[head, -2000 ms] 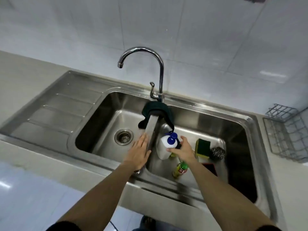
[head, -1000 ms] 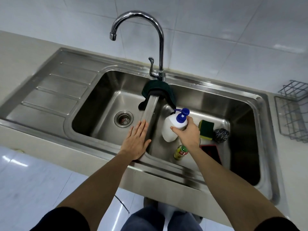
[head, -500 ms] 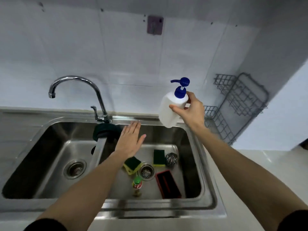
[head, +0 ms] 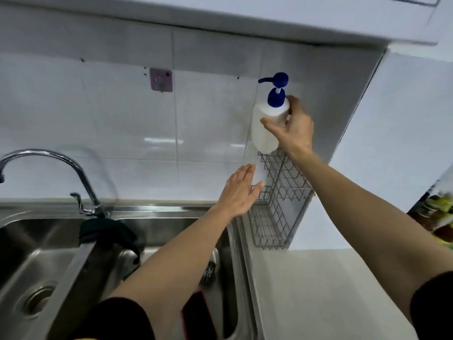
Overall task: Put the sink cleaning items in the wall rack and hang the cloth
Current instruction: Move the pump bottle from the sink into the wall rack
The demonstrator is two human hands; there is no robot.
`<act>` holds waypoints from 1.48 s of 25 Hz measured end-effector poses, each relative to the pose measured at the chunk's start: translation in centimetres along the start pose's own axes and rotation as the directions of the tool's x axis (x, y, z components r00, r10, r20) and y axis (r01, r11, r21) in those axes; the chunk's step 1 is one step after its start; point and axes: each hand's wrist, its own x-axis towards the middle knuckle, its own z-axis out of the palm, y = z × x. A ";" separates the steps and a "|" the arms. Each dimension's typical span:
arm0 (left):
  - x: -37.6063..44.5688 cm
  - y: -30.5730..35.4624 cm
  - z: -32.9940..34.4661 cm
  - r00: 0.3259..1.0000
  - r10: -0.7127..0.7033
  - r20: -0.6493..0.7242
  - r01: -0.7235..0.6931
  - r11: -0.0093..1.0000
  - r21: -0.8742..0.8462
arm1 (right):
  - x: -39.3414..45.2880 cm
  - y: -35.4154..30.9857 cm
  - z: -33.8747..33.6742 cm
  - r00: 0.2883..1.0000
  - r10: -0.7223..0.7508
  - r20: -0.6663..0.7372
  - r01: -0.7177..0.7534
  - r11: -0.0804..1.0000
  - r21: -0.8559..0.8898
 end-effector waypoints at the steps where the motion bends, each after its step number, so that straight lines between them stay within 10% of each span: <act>1: 0.8 1.0 0.5 1.000 0.009 0.017 -0.009 1.000 -0.013 | 0.7 0.7 -0.2 1.000 -0.002 0.000 0.002 1.000 -0.028; 37: 3.7 2.2 5.5 0.996 0.092 -0.010 -0.092 0.991 -0.094 | 1.2 13.3 6.4 0.861 0.405 0.308 -0.424 0.906 -0.006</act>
